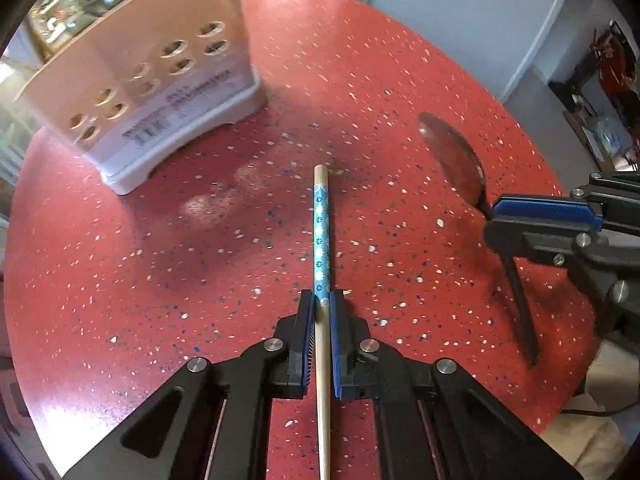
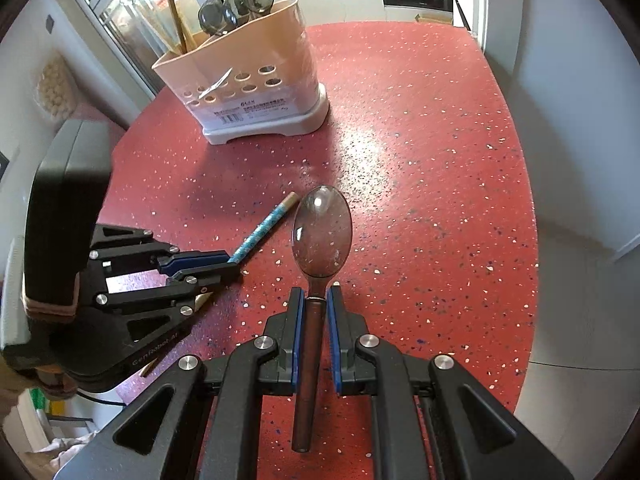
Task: Organize utensils
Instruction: 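Grasp the blue-patterned chopstick with the left gripper while the right gripper holds the spoon, then carry the spoon and chopstick to the caddy and lower them in with both grippers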
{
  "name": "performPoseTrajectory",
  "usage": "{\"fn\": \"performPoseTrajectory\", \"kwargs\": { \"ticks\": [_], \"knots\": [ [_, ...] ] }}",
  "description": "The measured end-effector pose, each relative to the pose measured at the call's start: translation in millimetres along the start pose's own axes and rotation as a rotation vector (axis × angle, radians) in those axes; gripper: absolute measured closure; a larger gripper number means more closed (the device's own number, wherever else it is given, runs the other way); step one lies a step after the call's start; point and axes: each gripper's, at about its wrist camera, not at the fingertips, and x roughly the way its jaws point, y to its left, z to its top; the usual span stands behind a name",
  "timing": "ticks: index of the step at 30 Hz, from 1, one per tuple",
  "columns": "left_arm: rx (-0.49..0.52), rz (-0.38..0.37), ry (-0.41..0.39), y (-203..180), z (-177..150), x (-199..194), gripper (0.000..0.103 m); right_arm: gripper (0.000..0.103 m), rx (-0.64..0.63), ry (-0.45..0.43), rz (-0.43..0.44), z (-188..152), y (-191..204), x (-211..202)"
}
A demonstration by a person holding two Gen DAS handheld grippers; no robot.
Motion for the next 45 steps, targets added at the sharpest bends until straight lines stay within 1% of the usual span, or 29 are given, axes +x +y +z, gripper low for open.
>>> {"fn": "performPoseTrajectory", "kwargs": {
  "ticks": [3,7,9,15,18,19,25,33,40,45],
  "knots": [
    [-0.051,-0.014,-0.068,4.8,-9.3,-11.4,0.067,0.091,0.006,-0.022,0.013,-1.4,-2.9,-4.1],
    [-0.087,0.015,-0.187,9.6,-18.7,-36.2,0.067,0.091,0.004,-0.062,0.03,-1.4,-1.7,-11.0],
    [-0.098,0.029,-0.244,11.6,-15.7,-51.2,0.067,0.091,0.002,-0.088,0.039,-1.0,0.9,-15.7],
    [-0.126,0.06,-0.368,12.4,-19.0,-80.9,0.067,0.091,-0.023,-0.17,0.061,0.9,13.1,-32.5],
    [-0.131,0.064,-0.401,16.1,-21.2,-88.7,0.067,0.091,-0.028,-0.202,0.063,4.6,18.5,-40.0],
    [-0.132,0.066,-0.41,15.7,-27.4,-92.8,0.067,0.091,-0.026,-0.209,0.062,5.7,19.7,-42.2],
    [-0.155,0.059,-0.459,20.3,-29.2,-112.3,0.067,0.091,-0.024,-0.244,0.069,16.9,23.2,-51.5],
    [-0.196,0.058,-0.536,39.0,-21.4,-132.7,0.067,0.091,-0.037,-0.295,0.071,36.4,31.3,-65.2],
    [-0.264,0.062,-0.634,72.8,-2.5,-166.1,0.067,0.091,-0.048,-0.361,0.078,67.2,38.5,-79.0],
    [-0.287,0.099,-0.701,98.5,21.0,-186.6,0.067,0.091,-0.066,-0.41,0.084,97.5,45.6,-85.9]
  ]
}}
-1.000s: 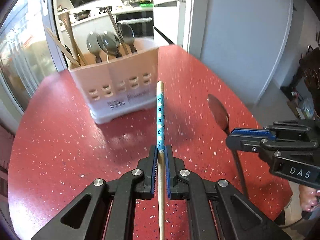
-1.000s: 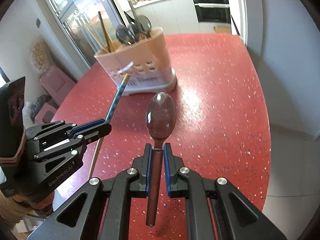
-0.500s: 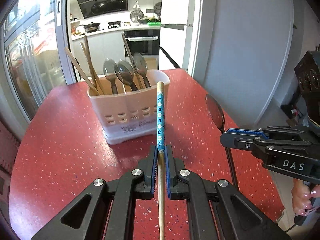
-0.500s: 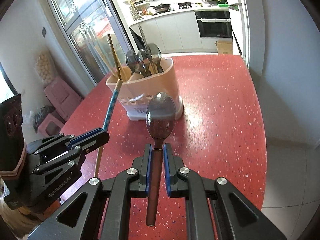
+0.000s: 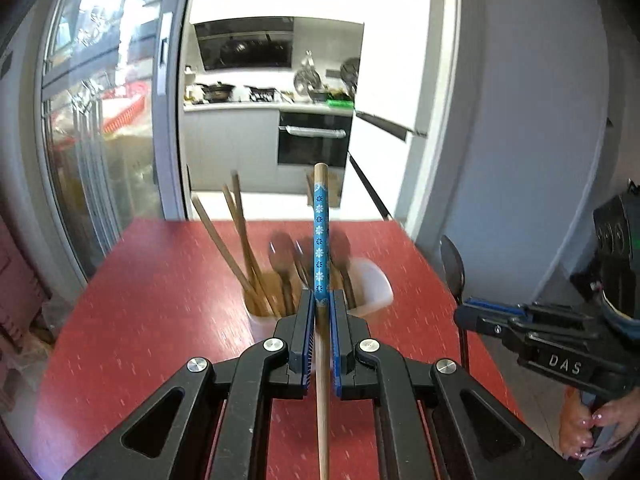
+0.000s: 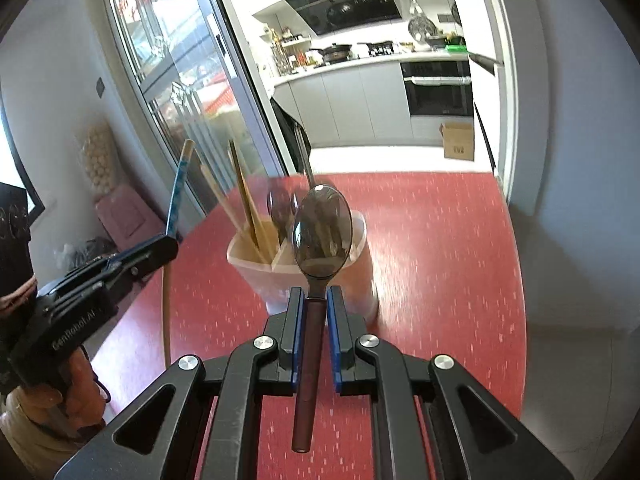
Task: Organize utensils
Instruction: 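Carry the spoon and chopstick to the caddy and lower them in with both grippers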
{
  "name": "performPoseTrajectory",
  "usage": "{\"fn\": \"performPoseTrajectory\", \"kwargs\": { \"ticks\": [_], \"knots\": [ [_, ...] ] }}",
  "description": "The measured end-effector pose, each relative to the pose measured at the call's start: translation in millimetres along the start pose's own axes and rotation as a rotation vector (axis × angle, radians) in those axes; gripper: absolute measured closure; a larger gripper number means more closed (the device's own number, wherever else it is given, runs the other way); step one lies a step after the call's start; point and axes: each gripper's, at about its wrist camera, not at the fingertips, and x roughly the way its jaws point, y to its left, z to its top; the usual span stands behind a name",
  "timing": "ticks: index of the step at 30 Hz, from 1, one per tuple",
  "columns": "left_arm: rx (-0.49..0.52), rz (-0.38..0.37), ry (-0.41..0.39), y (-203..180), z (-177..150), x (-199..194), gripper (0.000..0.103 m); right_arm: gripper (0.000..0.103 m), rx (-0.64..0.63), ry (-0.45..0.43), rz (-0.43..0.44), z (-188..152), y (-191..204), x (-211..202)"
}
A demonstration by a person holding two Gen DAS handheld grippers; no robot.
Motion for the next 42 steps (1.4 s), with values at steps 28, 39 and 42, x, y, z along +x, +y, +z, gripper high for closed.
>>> {"fn": "performPoseTrajectory", "kwargs": {
  "ticks": [28,39,42],
  "knots": [
    [-0.124,0.13,-0.214,50.7,59.3,116.7,0.067,0.091,-0.189,-0.225,-0.076,78.5,5.3,109.7],
    [-0.153,0.13,-0.22,55.3,43.0,127.0,0.067,0.091,-0.287,-0.227,-0.122,50.0,11.5,128.8],
    [-0.155,0.126,-0.236,57.0,51.0,119.6,0.067,0.091,-0.296,-0.239,-0.129,47.5,12.9,127.7]
  ]
}}
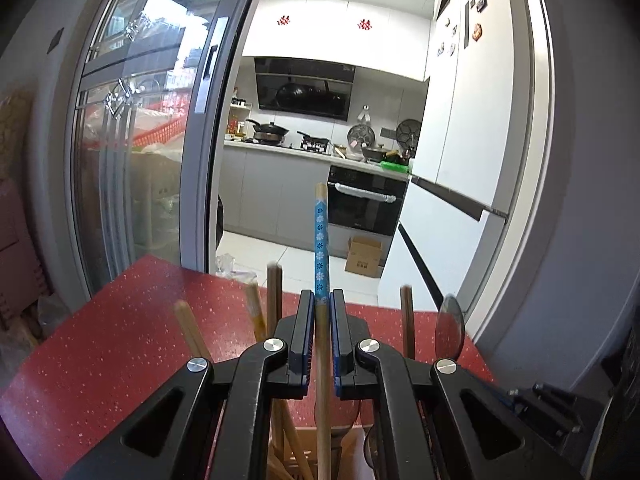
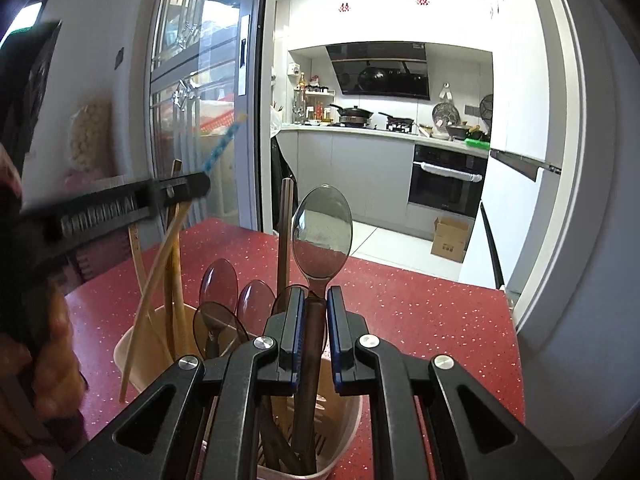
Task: Organize utensils
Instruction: 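Carry the spoon and chopstick to the caddy and lower them in with both grippers, then open both grippers to release the utensils and pull back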
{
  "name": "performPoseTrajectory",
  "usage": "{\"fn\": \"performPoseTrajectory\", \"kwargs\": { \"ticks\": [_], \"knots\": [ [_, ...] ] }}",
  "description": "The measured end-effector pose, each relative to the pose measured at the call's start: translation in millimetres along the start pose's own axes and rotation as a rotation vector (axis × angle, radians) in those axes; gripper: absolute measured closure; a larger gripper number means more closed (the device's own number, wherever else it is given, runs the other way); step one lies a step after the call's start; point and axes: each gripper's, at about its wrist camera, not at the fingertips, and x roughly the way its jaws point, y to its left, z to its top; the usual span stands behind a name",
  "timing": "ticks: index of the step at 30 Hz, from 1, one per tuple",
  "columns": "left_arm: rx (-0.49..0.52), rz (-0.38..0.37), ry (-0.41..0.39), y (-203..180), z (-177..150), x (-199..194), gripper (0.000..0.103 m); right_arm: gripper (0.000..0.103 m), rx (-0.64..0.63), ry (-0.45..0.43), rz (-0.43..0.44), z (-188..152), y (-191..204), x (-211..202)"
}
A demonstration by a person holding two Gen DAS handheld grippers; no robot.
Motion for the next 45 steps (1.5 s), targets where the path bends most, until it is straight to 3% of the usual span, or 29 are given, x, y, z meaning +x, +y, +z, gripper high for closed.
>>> {"fn": "performPoseTrajectory", "kwargs": {
  "ticks": [8,15,23,27,36,45],
  "knots": [
    [0.0,-0.012,-0.101,-6.7,28.2,-14.5,0.067,0.091,-0.005,-0.022,0.017,-3.2,-0.7,1.1],
    [-0.042,-0.026,-0.11,-2.5,20.9,-8.7,0.067,0.09,-0.083,-0.005,0.027,-23.3,12.1,-3.6],
    [-0.026,-0.012,-0.062,-3.3,-12.0,-6.7,0.067,0.089,-0.093,0.048,0.048,-30.9,12.2,-4.6],
    [-0.014,0.001,-0.028,-1.9,-21.8,-8.5,0.067,0.072,-0.069,0.065,0.054,-30.0,5.9,-9.3],
    [0.094,0.023,0.052,-8.3,-35.1,-18.1,0.067,0.071,0.066,0.073,0.053,-22.3,-17.9,-27.5],
    [0.113,0.061,0.122,-4.8,-40.9,-31.3,0.067,0.067,0.121,0.092,0.06,-25.3,-20.0,-49.7]
  ]
}}
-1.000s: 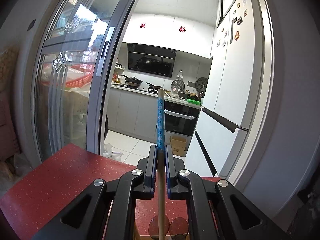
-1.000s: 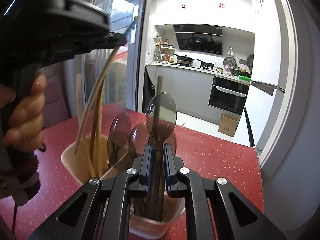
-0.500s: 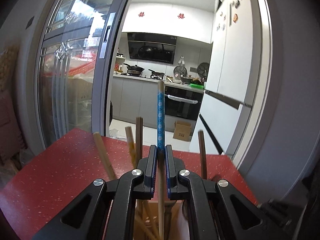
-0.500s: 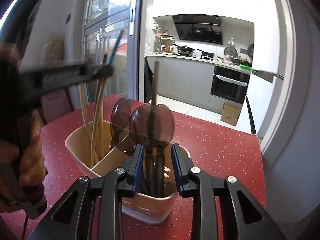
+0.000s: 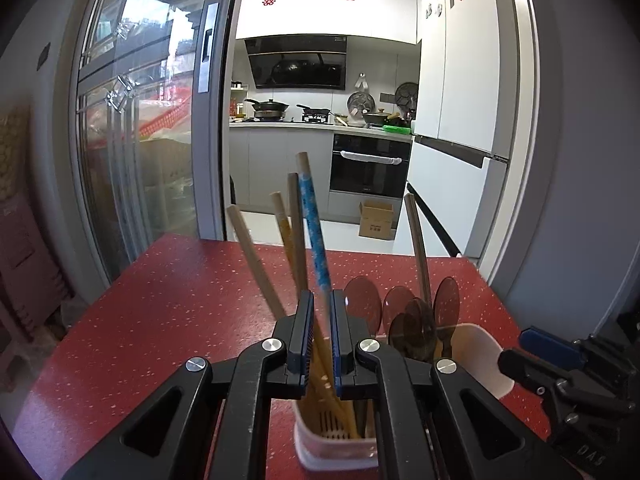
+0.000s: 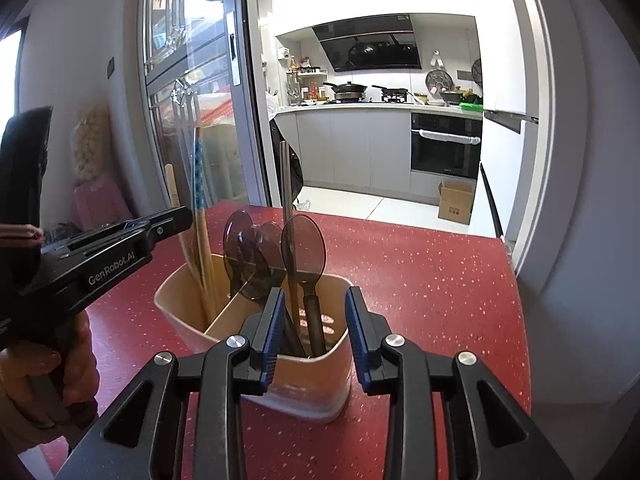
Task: Organize utensils
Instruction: 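Open both grippers to release the utensils and pull back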
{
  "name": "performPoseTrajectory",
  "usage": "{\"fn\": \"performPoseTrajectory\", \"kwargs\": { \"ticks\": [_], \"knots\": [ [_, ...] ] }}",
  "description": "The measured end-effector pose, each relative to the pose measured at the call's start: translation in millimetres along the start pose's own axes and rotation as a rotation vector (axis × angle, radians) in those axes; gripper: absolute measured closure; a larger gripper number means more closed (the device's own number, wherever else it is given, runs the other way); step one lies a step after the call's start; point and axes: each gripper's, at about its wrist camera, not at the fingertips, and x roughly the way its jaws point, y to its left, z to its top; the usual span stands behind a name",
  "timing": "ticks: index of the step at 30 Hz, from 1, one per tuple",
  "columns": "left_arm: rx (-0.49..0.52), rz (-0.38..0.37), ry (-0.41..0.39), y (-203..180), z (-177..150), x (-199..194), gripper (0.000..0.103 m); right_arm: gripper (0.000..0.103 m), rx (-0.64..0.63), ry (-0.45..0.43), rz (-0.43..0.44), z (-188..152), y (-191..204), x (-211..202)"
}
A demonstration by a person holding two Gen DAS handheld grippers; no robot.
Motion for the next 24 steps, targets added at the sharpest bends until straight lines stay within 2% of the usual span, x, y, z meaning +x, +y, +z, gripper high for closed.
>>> {"fn": "performPoseTrajectory", "kwargs": {
  "ticks": [8,24],
  "knots": [
    [-0.002,0.004,0.036,5.0,-6.9,-22.4,0.067,0.062,0.052,0.036,0.008,-8.0,3.0,-14.9],
    [0.023,0.018,0.225,18.2,-46.0,-55.8,0.067,0.054,0.14,0.152,0.028,-41.1,20.3,-39.9]
  ]
}}
